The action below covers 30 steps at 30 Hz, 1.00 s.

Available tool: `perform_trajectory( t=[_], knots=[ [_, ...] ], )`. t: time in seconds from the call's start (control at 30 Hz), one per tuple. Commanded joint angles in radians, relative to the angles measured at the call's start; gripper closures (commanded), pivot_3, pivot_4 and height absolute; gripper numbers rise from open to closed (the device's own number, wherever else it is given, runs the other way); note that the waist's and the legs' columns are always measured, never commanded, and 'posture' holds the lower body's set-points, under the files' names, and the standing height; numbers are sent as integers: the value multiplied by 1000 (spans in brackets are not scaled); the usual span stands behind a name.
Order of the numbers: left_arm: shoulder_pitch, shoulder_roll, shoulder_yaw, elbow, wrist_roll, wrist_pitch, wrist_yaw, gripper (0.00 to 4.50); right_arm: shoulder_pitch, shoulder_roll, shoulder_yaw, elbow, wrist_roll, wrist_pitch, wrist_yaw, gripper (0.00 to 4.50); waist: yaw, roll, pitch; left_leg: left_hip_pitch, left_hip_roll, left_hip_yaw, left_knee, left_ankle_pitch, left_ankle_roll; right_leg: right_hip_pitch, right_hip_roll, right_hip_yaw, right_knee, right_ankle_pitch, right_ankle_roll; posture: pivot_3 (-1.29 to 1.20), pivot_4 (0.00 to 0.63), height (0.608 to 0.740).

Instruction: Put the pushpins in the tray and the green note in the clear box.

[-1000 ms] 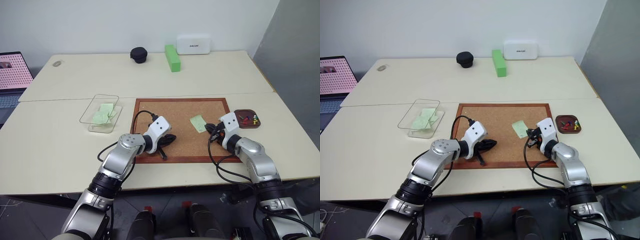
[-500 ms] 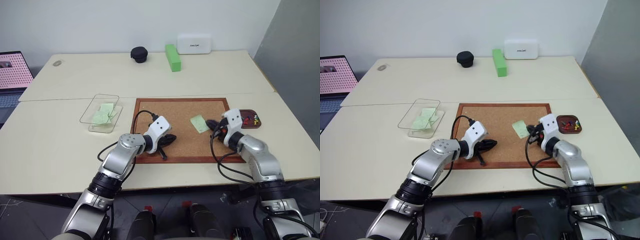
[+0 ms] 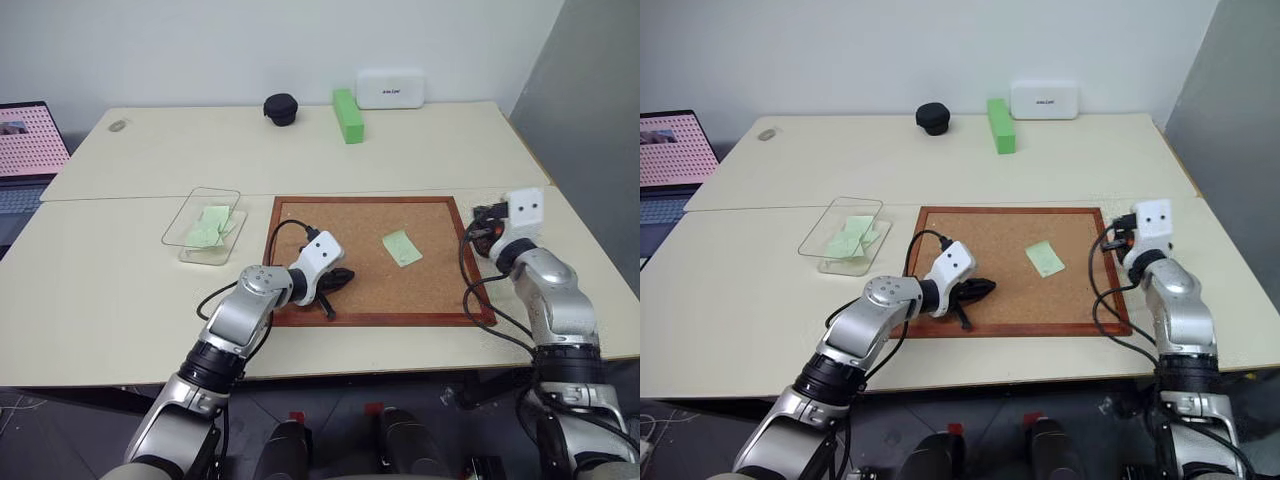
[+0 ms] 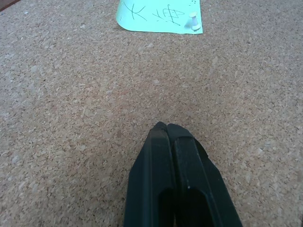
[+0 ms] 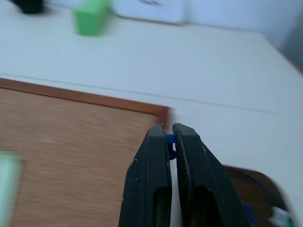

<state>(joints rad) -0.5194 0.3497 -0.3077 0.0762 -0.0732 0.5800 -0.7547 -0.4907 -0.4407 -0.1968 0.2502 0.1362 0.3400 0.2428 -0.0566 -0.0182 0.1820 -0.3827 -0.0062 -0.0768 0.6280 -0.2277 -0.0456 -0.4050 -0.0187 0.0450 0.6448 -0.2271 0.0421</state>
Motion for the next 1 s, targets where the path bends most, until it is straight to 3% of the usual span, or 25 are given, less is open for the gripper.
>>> perform_trajectory(
  t=[0.03, 0.13, 0.2, 0.77, 1.0],
  knots=[
    [26, 16, -24, 84, 30, 51, 10, 4500, -49, -32, -33, 72, -9, -42, -15, 4465, 0, 0, 0, 0, 0, 0, 0, 0, 0, 0, 0, 0, 0, 0, 0, 0, 150, 740],
    [30, 21, -24, 76, 31, 51, 8, 4500, -60, -36, -35, 111, 0, -45, 0, 4465, -1, 0, 0, 0, 0, 0, 0, 0, 0, 0, 0, 0, 0, 0, 0, 0, 150, 740],
    [33, 24, -23, 67, 30, 54, 7, 4500, -64, -33, -41, 130, 8, -46, 0, 3878, -1, 0, 0, 0, 0, 0, 0, 0, 0, 0, 0, 0, 0, 0, 0, 0, 150, 740],
    [42, 22, -23, 61, 33, 44, 17, 4500, -30, -52, 1, 129, -41, -137, 26, 373, -1, 0, 0, 0, 0, 0, 0, 0, 0, 0, 0, 0, 0, 0, 0, 0, 150, 740],
    [45, 19, -22, 69, 32, 47, 20, 4500, 71, -9, 100, -76, 33, -75, 221, 373, -1, 0, 0, 0, 0, 0, 0, 0, 0, 0, 0, 0, 0, 0, 0, 0, 150, 740]
  ],
)
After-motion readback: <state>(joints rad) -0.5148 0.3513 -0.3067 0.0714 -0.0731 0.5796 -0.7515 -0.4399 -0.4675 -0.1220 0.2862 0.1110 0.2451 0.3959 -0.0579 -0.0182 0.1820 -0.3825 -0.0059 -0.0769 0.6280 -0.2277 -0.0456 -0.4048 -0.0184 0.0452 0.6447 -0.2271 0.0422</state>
